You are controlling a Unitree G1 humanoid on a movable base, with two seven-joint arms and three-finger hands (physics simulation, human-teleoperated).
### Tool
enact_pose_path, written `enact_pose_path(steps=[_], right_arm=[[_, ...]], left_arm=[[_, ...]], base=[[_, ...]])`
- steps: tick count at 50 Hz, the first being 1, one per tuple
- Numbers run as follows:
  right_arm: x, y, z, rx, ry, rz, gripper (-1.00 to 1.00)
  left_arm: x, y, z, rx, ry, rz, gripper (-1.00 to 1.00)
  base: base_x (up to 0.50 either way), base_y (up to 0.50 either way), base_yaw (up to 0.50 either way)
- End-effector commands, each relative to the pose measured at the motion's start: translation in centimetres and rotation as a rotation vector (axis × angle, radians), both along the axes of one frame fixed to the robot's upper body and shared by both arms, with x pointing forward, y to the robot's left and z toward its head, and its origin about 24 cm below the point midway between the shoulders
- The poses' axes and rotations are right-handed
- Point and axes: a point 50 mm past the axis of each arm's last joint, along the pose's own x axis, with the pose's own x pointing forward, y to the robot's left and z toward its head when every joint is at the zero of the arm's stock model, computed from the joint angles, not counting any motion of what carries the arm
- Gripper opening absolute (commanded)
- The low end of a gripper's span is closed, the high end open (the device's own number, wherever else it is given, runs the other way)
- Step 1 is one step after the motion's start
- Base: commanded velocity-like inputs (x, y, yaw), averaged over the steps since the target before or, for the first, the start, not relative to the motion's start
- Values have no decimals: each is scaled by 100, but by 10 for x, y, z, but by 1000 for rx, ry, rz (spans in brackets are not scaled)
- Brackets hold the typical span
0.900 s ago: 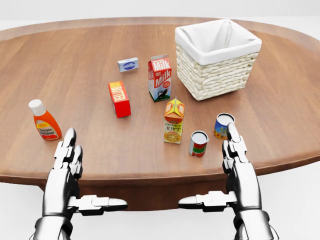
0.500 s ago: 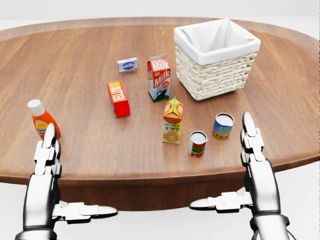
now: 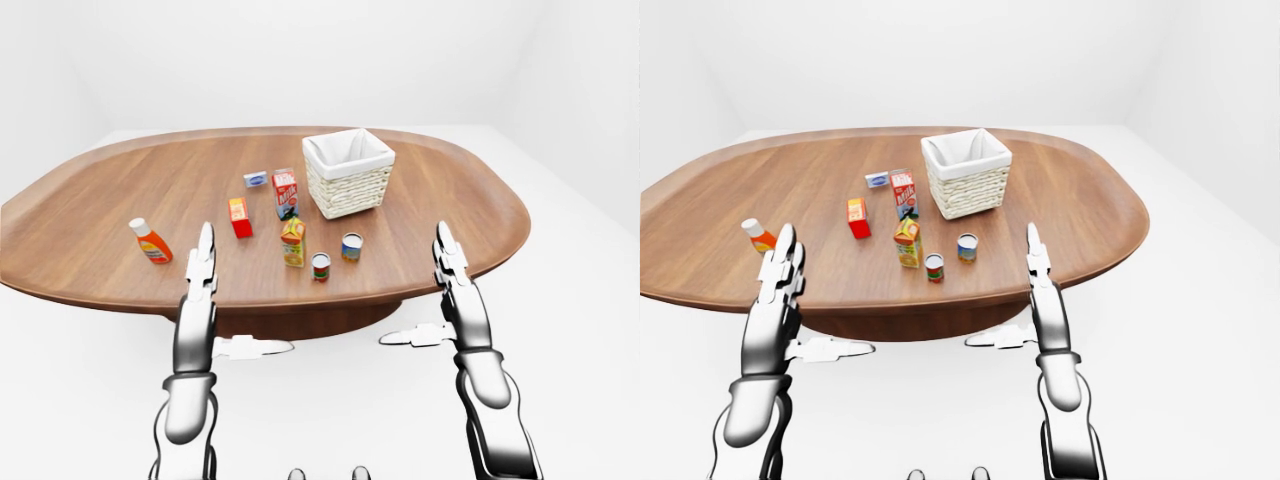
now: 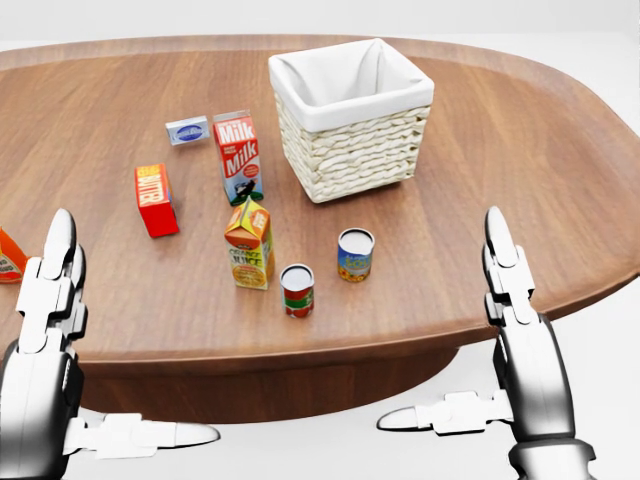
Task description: Pick up the orange juice, and put it in the basket.
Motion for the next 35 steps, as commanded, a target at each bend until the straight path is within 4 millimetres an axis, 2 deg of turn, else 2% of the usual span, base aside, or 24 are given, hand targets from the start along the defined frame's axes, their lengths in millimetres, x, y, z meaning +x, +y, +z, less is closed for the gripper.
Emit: enact_pose_path(steps=[1,15,26,35], right_arm=[[-2,2,4,-3,-15,17,100],[-2,6,5,-12,-22,32,100],[-3,4,3,-7,-23,22,100],[-3,4,0,-17,-14,5,100]], left_arm=[[-3,0,9,19,-34,0,100],[-2,-1,7,21,-33,-5,100],[-5,0,6,13,-33,-13,100],[-9,0,8,4,-37,-20,100]], base=[[0,-47,0],[7,-43,0],[33,-27,0],[45,-10,0]])
